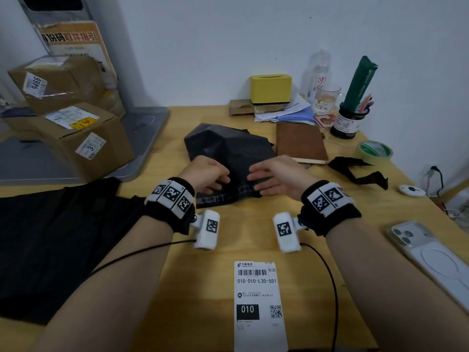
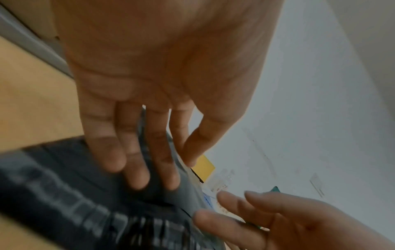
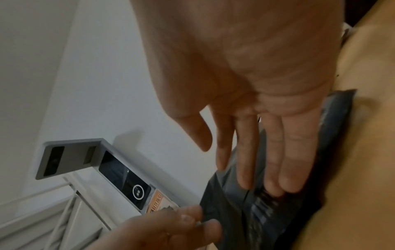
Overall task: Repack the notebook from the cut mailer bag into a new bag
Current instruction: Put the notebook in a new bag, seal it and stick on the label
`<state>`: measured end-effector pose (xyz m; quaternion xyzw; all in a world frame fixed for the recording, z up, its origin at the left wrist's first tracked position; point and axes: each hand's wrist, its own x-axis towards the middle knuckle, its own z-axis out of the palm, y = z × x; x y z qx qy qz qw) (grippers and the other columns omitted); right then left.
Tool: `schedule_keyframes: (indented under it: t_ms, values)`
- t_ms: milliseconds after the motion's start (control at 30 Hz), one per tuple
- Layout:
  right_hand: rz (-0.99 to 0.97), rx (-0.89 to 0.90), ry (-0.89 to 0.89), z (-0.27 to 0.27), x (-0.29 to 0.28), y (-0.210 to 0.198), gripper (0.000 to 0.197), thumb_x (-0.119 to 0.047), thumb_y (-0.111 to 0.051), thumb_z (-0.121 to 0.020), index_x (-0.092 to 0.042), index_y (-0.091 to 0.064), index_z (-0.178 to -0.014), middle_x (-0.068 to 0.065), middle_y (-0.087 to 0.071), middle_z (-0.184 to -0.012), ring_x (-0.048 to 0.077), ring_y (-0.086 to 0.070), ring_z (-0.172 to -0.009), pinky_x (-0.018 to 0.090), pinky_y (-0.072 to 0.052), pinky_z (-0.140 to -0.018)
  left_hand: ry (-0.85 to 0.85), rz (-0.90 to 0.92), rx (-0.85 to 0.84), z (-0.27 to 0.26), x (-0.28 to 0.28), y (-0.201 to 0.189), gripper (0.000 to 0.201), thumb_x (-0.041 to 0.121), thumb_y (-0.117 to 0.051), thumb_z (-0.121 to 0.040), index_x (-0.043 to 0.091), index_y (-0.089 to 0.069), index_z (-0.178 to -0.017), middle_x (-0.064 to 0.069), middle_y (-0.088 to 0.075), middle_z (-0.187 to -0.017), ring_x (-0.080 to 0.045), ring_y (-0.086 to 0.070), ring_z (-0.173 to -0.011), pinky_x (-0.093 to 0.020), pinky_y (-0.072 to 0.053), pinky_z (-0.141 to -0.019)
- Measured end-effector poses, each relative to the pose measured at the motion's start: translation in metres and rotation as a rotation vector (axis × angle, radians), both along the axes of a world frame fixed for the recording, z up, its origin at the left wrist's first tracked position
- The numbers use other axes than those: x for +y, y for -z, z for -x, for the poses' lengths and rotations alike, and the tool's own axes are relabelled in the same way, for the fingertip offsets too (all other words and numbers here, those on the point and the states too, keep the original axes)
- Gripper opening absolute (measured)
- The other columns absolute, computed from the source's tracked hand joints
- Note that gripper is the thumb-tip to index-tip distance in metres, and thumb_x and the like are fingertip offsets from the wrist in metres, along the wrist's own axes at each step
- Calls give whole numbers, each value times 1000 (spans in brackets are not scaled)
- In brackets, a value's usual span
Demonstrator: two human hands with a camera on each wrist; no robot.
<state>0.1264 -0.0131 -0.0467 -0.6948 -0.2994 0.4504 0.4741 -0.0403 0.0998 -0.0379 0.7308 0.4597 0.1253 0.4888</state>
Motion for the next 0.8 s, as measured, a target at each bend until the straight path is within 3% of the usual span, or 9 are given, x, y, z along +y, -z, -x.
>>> schedule_keyframes:
  t_ms: [133,267,333,400,500,567,600,700,800]
  values:
    - [114,-39,-58,0,0,13,30,-31,-57,-103,-8,-70,-117,9,-75,-114,30,-70,-105,42,-58,-92,33,119,38,0,-10,15,13,24,-59,-96,20,-68,-104,3,-75,-98,-19,-68,-98,-37,-54,-89]
    - [169,-36,-62,2,1,12,32,-30,-56,-104,-4,-67,-119,9,-74,-117,29,-66,-97,33,-53,-75,-95,29,-12,9,-7,22,15,13,-60,-93,17,-71,-102,1,-69,-103,-19,-62,-101,-32,-50,-86]
    - [182,-47,-72,2,3,10,34,-31,-55,-104,-3,-66,-121,9,-73,-118,30,-64,-94,32,-50,-71,-180,-10,-31,17,-2,23,17,7,-61,-91,16,-70,-102,-4,-66,-110,-23,-59,-109,-34,-48,-97]
    - [186,-60,-80,3,5,10,35,-31,-56,-103,-2,-65,-121,11,-73,-119,31,-65,-92,31,-49,-69,-240,-12,-8,27,2,23,27,7,-62,-90,16,-66,-114,-7,-62,-122,-26,-56,-117,-42,-46,-104]
    - [190,-71,-80,5,8,10,36,-31,-57,-103,-1,-65,-120,12,-72,-120,31,-66,-90,31,-50,-67,-317,55,-22,39,6,24,43,5,-60,-91,17,-52,-131,-7,-54,-126,-28,-53,-116,-46,-53,-93]
    - [191,-77,-81,5,9,11,36,-31,-58,-102,-1,-65,-119,12,-72,-120,31,-67,-88,31,-50,-67,-344,157,-99,44,4,23,44,1,-56,-94,17,-46,-133,-12,-55,-121,-28,-59,-104,-39,-57,-77]
    - [191,-79,-82,6,9,11,35,-31,-58,-102,-1,-65,-119,12,-72,-120,30,-67,-87,31,-50,-66,-348,214,-136,46,2,23,42,0,-53,-96,15,-44,-134,-14,-57,-117,-27,-62,-98,-37,-56,-74]
    - [202,-84,-93,6,9,12,36,-31,-57,-103,-1,-65,-121,11,-71,-122,29,-67,-90,31,-50,-69,-359,298,-182,50,-1,27,43,-4,-53,-96,10,-42,-136,-17,-59,-116,-32,-66,-101,-40,-58,-79]
    - [206,-84,-105,6,8,12,36,-32,-58,-102,-2,-65,-121,10,-71,-123,29,-66,-93,32,-51,-70,-379,259,-232,52,-2,35,38,-5,-59,-91,7,-51,-127,-21,-61,-117,-32,-65,-107,-40,-59,-83]
